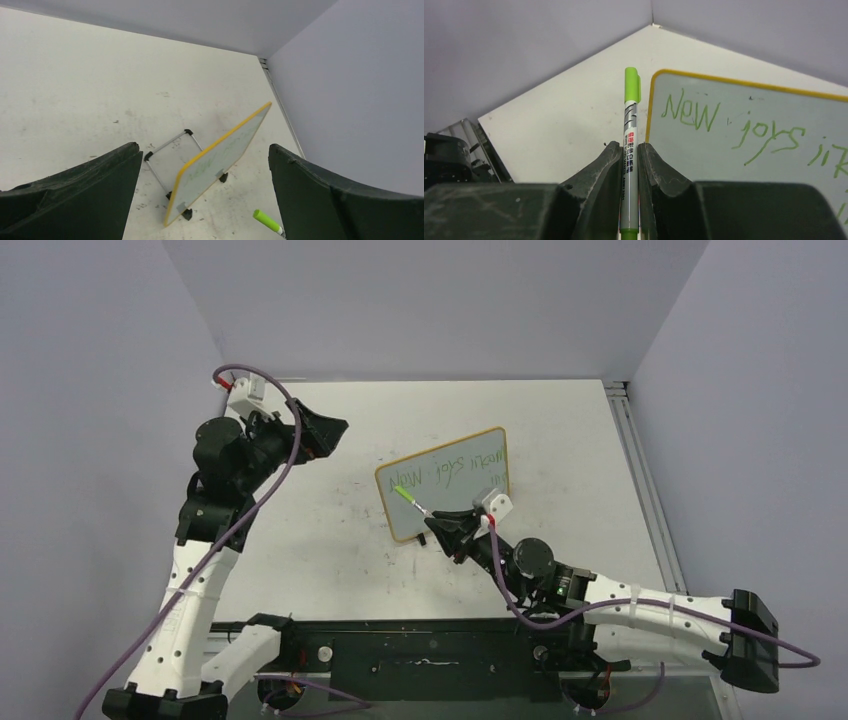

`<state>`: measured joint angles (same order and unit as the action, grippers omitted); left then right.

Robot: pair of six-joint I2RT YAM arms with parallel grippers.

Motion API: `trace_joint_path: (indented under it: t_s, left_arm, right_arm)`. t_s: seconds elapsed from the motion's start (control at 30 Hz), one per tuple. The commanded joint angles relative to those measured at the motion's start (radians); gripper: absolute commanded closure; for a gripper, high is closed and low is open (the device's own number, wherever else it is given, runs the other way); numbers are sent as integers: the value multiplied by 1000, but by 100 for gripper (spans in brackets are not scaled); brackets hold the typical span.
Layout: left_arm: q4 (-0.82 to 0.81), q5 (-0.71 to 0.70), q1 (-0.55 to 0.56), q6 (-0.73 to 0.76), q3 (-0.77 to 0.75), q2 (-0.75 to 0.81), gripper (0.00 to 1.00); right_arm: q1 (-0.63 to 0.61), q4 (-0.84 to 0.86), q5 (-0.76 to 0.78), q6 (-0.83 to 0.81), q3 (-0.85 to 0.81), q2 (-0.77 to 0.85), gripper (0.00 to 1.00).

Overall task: Write a sentence on the whiteboard
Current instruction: Close the whiteboard marker at the center of the board, then place the whiteboard marker at the center of the board.

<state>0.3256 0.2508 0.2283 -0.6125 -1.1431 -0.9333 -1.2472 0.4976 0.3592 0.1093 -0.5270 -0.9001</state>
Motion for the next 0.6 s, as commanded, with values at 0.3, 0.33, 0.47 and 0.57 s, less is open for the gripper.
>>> trace_joint_path:
  t_s: [0.3,0.33,0.47,0.57]
  left_arm:
    - [-52,-48,-146,340,216,120,3]
    - [-69,-55,-146,342,250,139,3]
    - [-87,-112,-147,342,350,204,3]
    - [-88,-147,-147,342,395,230,3]
  right_arm:
    - [479,-60,-1143,410,-26,-310,94]
    - [478,-72,-1176,409,-27,-335,94]
    - [479,-148,-1167,375,-17,-370,94]
    - [478,-287,-1048,316,-38,-390,94]
